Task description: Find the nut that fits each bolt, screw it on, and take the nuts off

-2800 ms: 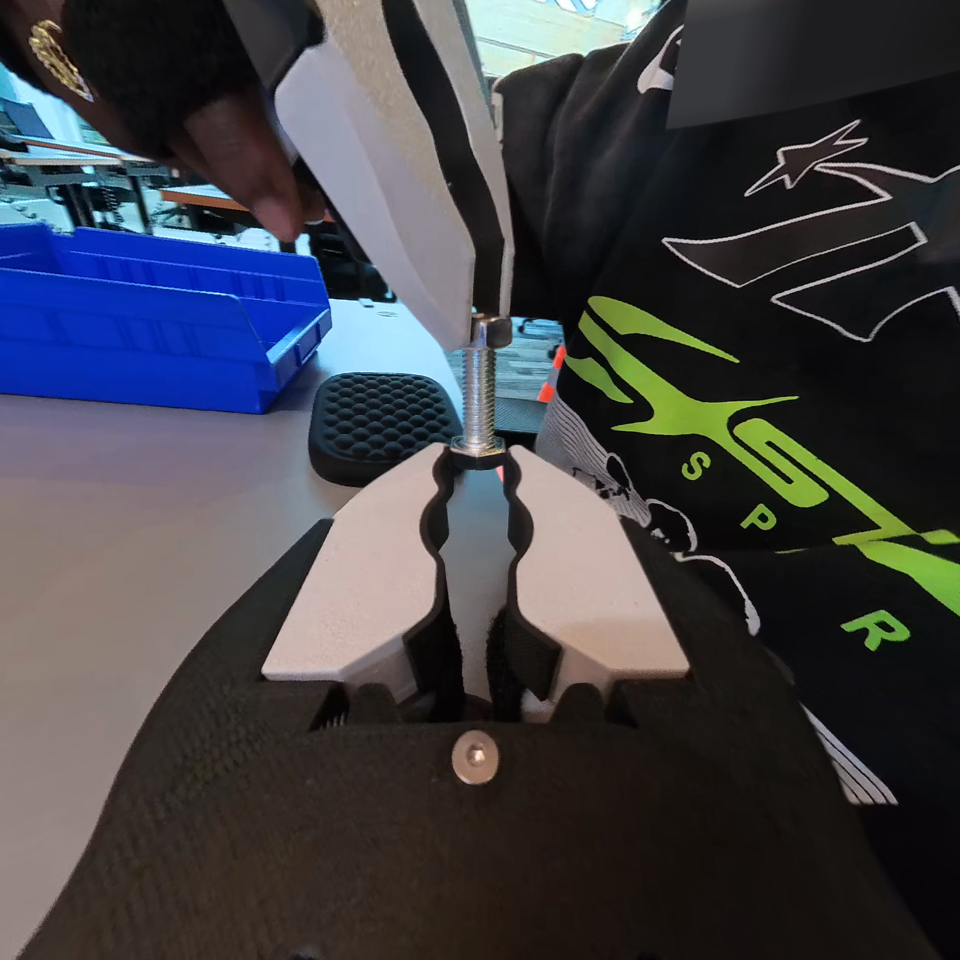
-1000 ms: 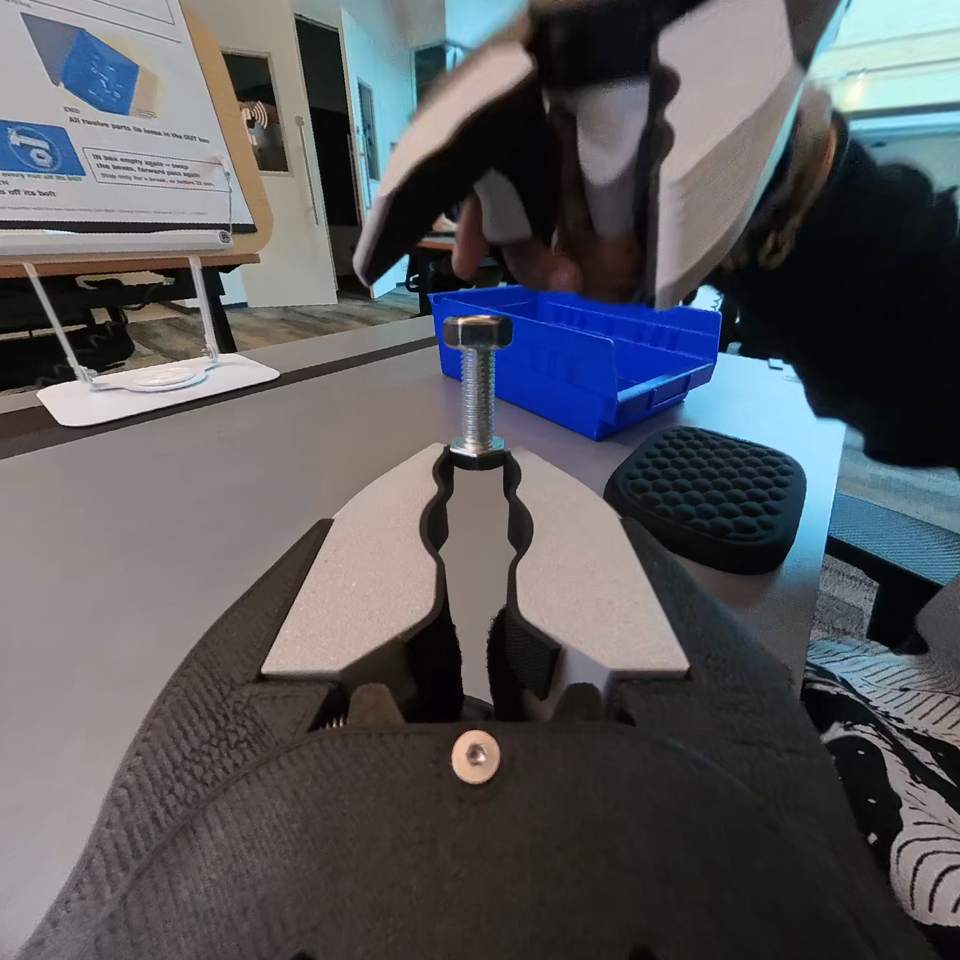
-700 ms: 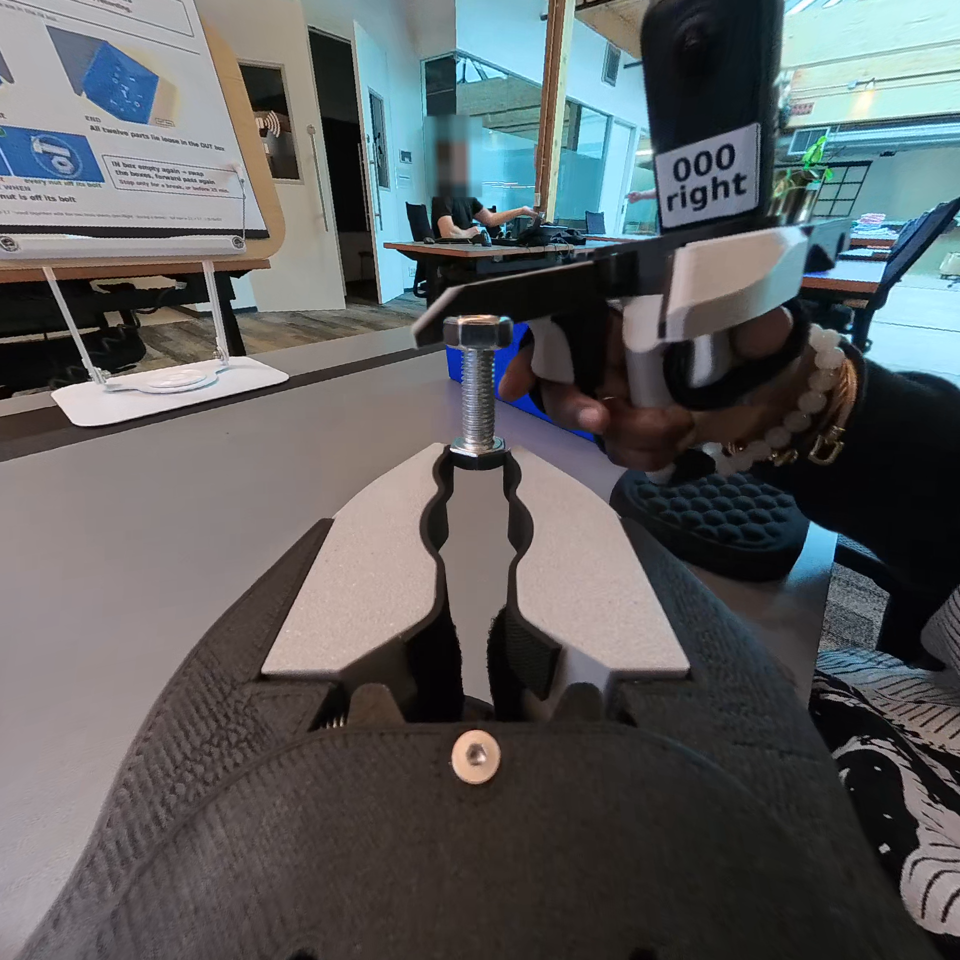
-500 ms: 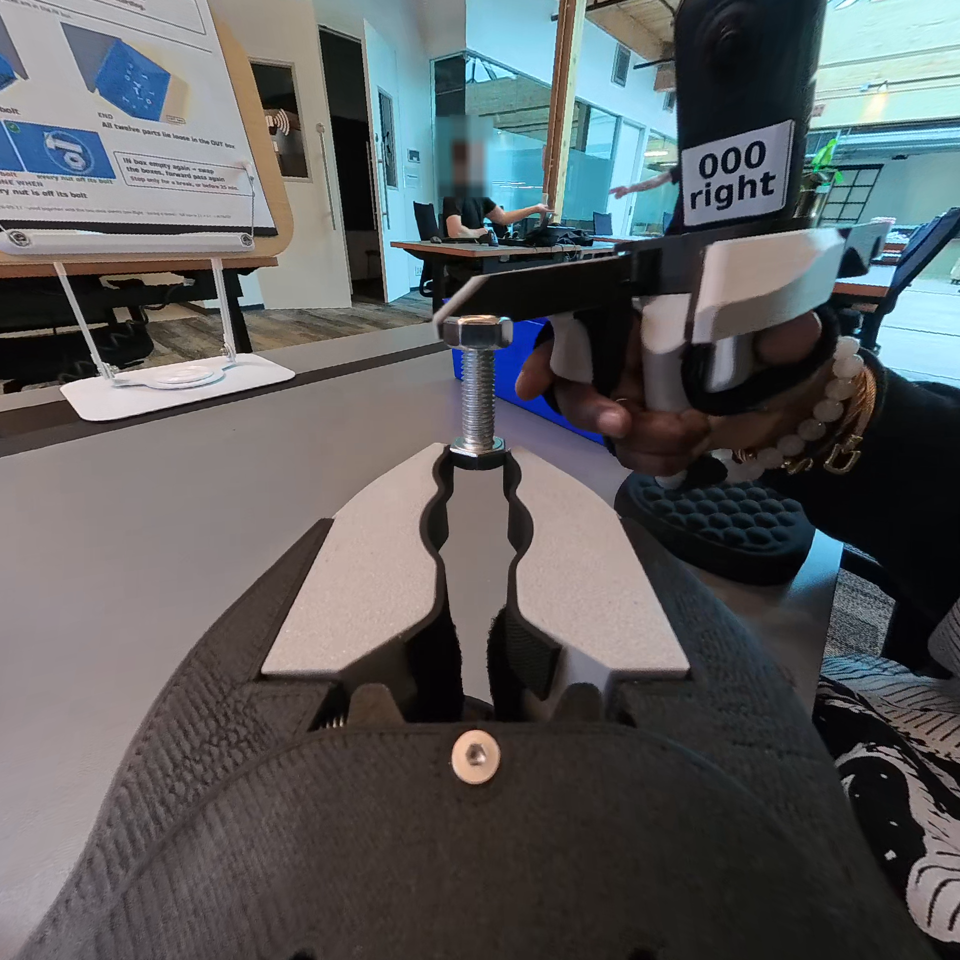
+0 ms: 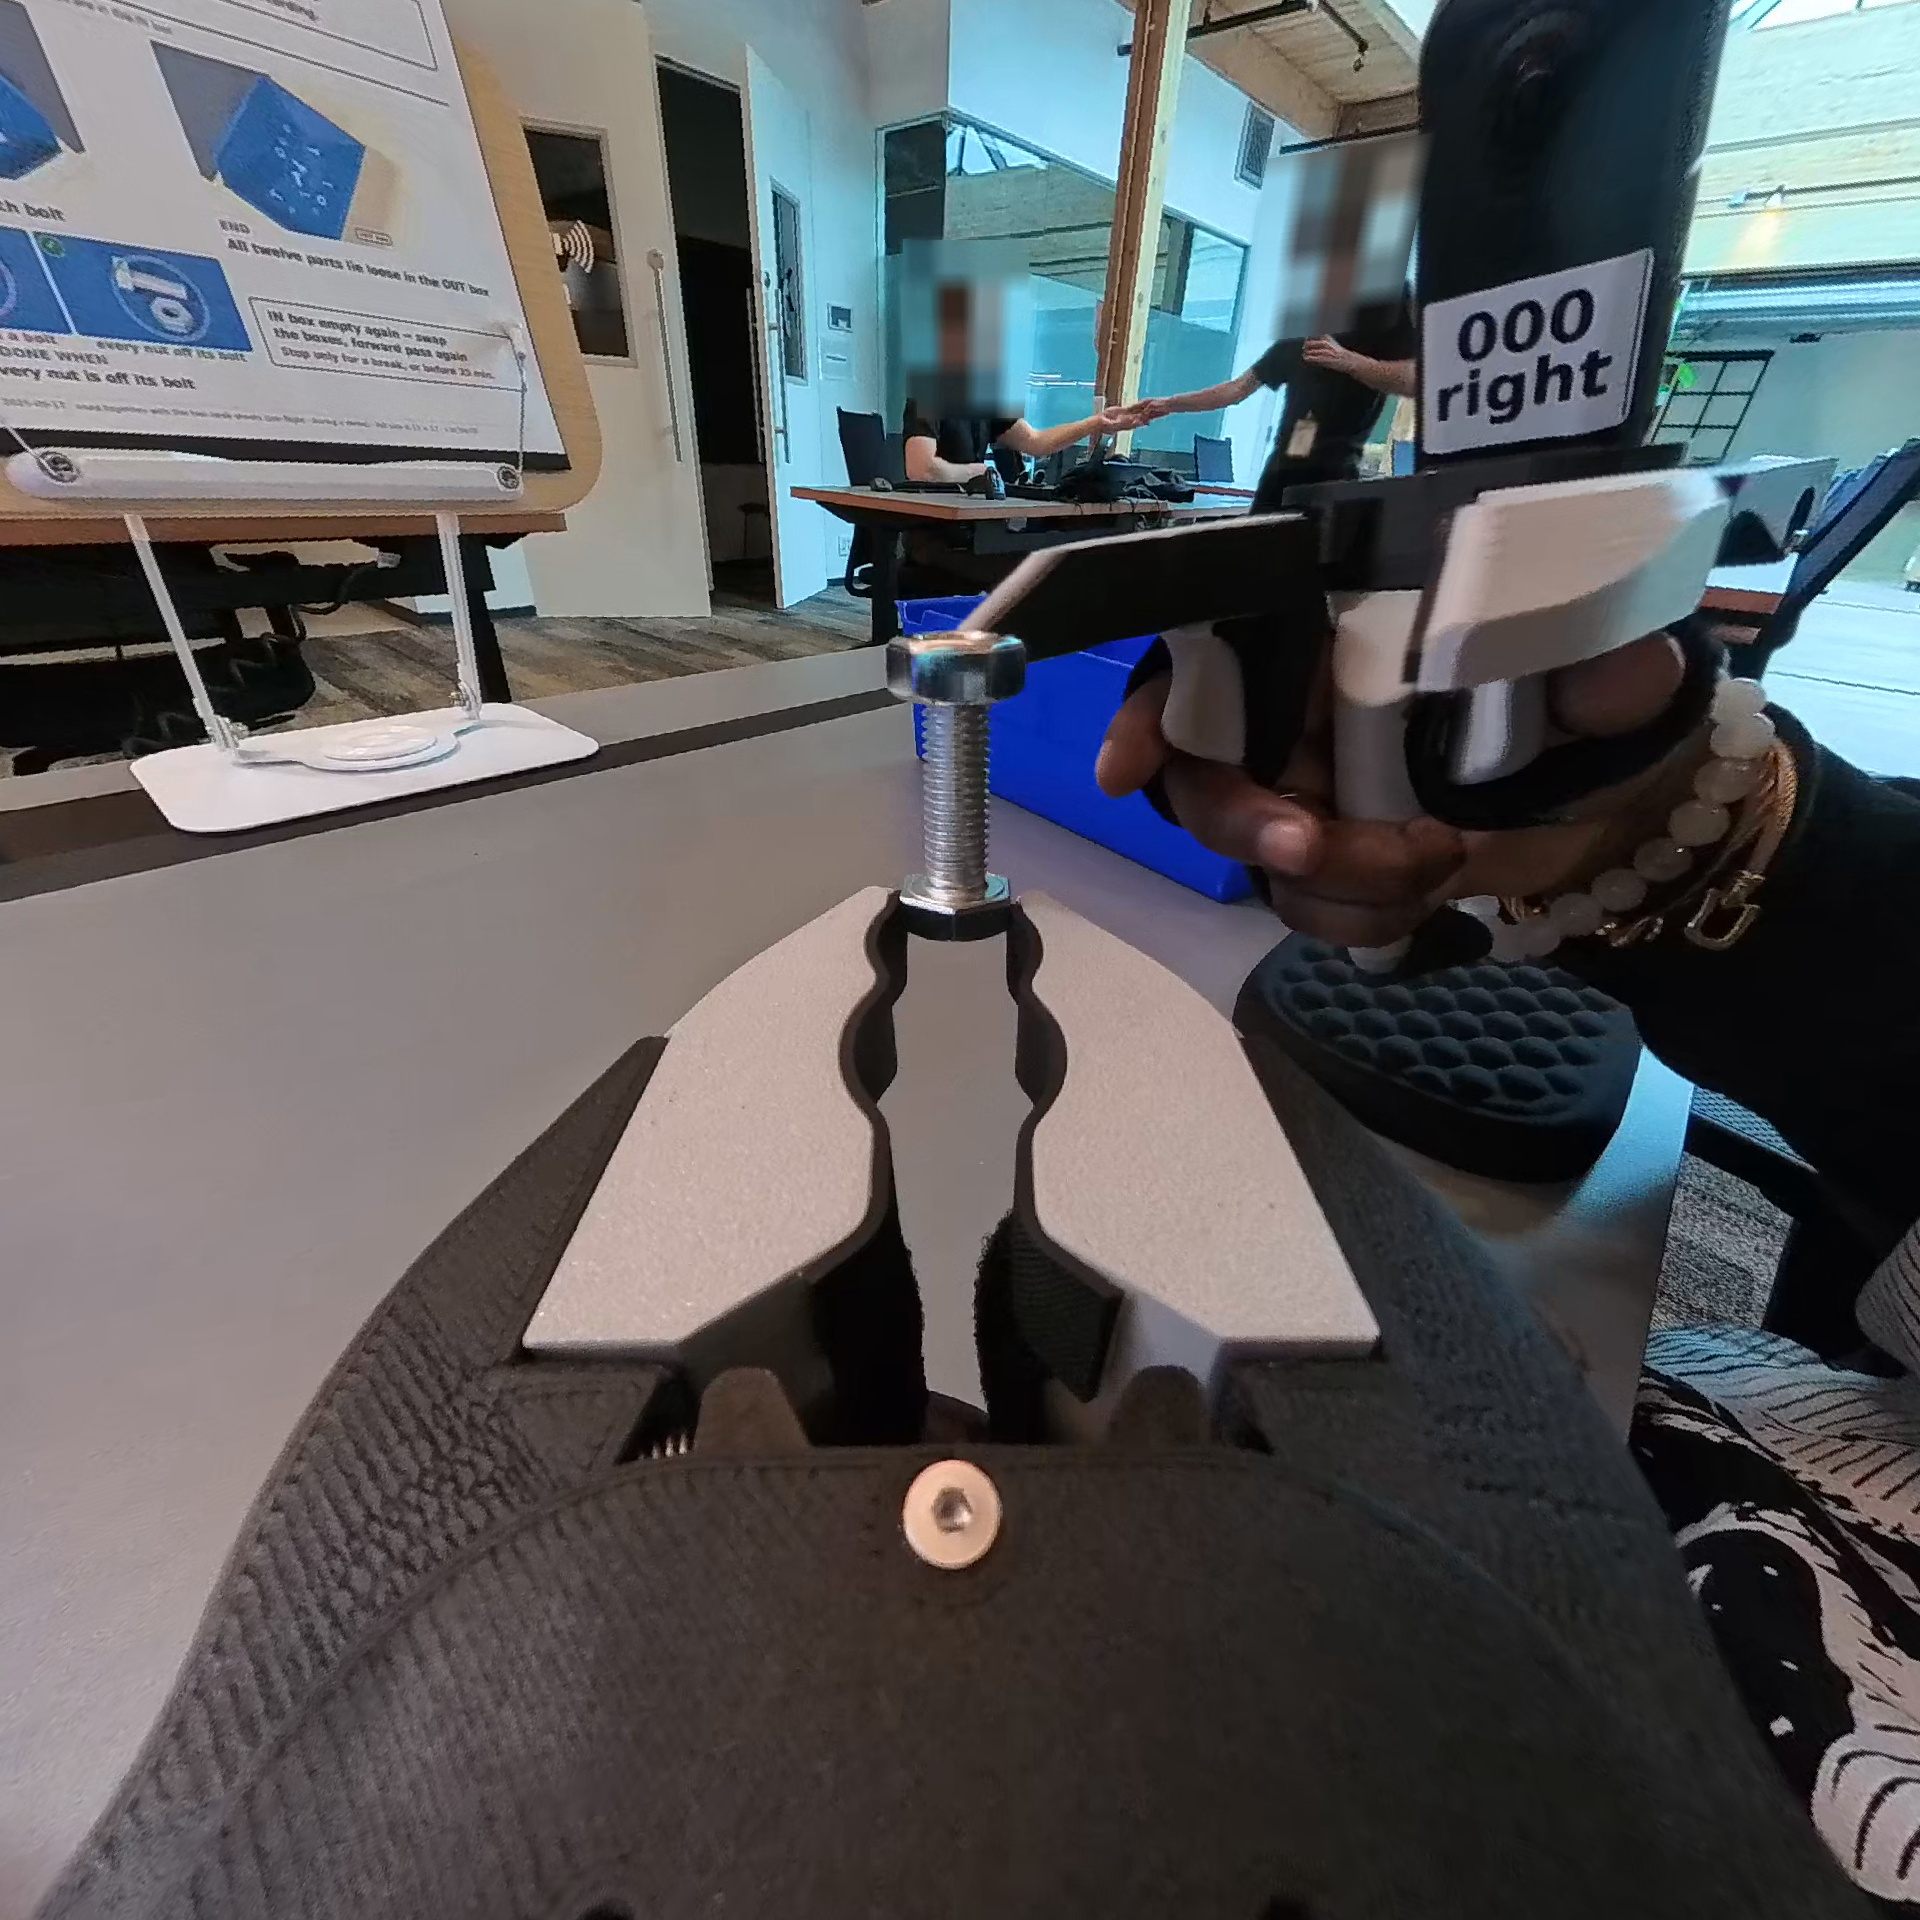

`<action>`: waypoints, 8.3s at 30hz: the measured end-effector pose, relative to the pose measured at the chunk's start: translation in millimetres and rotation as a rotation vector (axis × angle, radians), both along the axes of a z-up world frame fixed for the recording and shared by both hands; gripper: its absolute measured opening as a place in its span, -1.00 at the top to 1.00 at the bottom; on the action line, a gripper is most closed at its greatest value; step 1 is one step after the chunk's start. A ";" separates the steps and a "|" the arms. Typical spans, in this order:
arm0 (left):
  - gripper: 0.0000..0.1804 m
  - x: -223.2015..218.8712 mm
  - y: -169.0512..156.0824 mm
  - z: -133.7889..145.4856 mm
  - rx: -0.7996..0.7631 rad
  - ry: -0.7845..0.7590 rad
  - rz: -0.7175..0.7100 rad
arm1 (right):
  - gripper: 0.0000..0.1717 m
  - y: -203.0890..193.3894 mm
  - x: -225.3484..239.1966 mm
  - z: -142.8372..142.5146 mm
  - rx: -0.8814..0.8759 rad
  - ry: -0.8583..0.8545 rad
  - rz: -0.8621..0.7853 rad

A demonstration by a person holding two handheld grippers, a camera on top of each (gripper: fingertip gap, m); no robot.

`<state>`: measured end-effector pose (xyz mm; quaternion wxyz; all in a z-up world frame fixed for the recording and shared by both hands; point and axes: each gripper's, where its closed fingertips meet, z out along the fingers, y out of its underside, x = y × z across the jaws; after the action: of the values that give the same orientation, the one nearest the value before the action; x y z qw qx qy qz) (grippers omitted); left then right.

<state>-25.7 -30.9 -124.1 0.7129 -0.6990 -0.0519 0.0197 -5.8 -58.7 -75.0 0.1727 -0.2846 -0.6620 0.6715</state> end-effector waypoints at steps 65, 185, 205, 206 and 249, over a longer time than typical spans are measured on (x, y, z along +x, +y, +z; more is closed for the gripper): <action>0.80 1.6 2.2 -5.7 -0.024 0.001 -0.014 | 0.22 -10.6 -11.2 -7.6 -0.015 0.082 -0.062; 0.80 2.6 6.3 -13.3 -0.079 0.026 -0.007 | 0.79 19.0 5.9 -14.8 0.088 0.100 -0.108; 0.61 7.8 5.6 -10.3 -0.062 0.069 -0.016 | 0.89 24.4 -16.4 -13.0 0.245 0.064 -0.162; 0.57 7.7 5.2 -9.6 -0.057 0.064 -0.018 | 0.89 32.8 -17.1 -10.4 0.260 0.065 -0.189; 0.51 -0.7 2.2 -6.2 -0.017 0.004 0.008 | 0.86 469.2 -13.2 -110.4 0.319 -0.505 -1.288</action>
<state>-26.5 -28.7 -130.3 0.7070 -0.7048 -0.0533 0.0244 -19.0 410.5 -185.4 0.4163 -0.7376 -0.4721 0.2442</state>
